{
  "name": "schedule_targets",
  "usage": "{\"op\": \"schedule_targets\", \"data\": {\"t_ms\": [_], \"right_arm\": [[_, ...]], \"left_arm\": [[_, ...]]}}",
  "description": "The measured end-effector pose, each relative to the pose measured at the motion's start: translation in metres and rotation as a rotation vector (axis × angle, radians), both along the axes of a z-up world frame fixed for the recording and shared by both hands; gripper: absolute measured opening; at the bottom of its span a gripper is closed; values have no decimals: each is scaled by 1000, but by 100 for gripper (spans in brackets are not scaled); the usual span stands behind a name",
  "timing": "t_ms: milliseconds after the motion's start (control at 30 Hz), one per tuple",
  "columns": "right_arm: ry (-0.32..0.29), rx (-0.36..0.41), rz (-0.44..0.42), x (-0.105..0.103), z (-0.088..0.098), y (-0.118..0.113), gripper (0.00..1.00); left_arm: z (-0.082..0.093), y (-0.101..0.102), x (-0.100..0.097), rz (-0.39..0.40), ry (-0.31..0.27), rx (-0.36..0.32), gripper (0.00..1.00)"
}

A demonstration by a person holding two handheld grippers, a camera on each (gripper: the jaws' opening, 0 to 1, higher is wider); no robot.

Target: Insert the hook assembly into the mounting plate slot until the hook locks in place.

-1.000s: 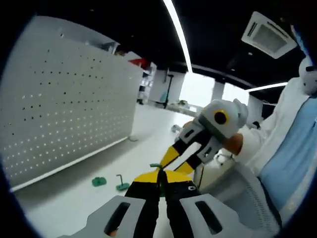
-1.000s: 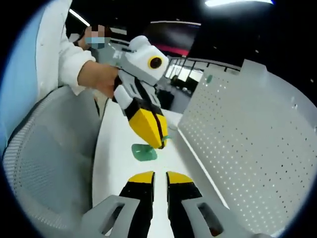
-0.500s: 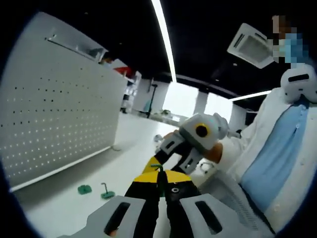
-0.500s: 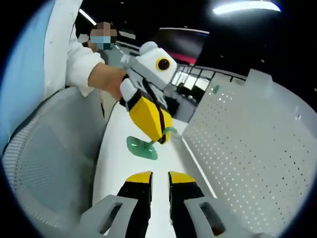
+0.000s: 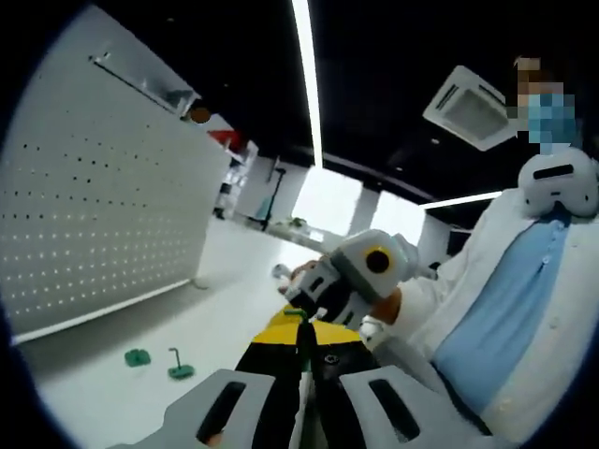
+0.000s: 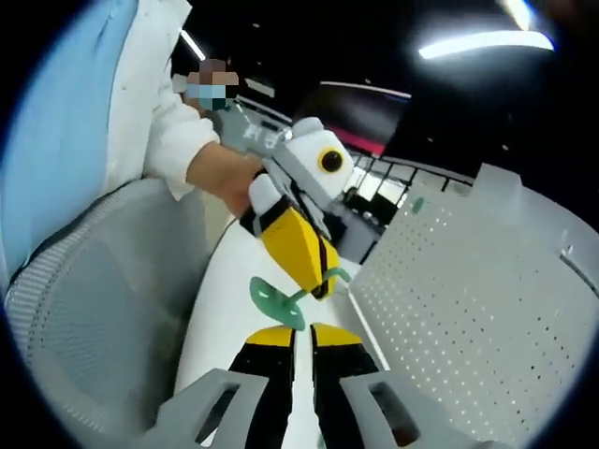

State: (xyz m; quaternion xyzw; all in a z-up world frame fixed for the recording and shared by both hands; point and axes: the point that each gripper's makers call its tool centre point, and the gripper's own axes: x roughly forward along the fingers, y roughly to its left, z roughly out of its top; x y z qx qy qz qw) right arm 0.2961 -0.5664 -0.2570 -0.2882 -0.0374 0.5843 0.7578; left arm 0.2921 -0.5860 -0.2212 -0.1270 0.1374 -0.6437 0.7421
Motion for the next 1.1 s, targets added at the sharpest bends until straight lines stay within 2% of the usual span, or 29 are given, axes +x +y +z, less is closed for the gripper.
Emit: {"op": "schedule_targets", "data": {"t_ms": [267,400,633,700,800,867,900,933,967,1100], "right_arm": [[-27,-1,5,0,2,0,0],[-57,-11,4,1,3,0,0],[-65,0,-1,0,8,0,0],[-35,-3,-5,0,6,0,0],[-23,-17,-20,3,0,-1,0],[67,-4,-49,4,-5,-5,1],[93,-14,-56,4,-9,-6,3],[66,-20,-54,7,-7,-7,3],[67,-25,-58,7,-8,-8,3],[185,7,-97,9,-9,-13,3]], "left_arm": [[3,1,1,-10,24,-33,3],[2,3,4,-1,32,-31,3],[2,8,6,15,34,-25,3],[3,8,4,3,38,-40,3],[4,7,3,-2,29,-41,3],[5,6,2,-1,22,-43,3],[6,7,2,-2,16,-42,3],[6,7,2,-1,10,-40,3],[6,8,3,2,3,-39,3],[4,9,5,19,-52,-12,3]]}}
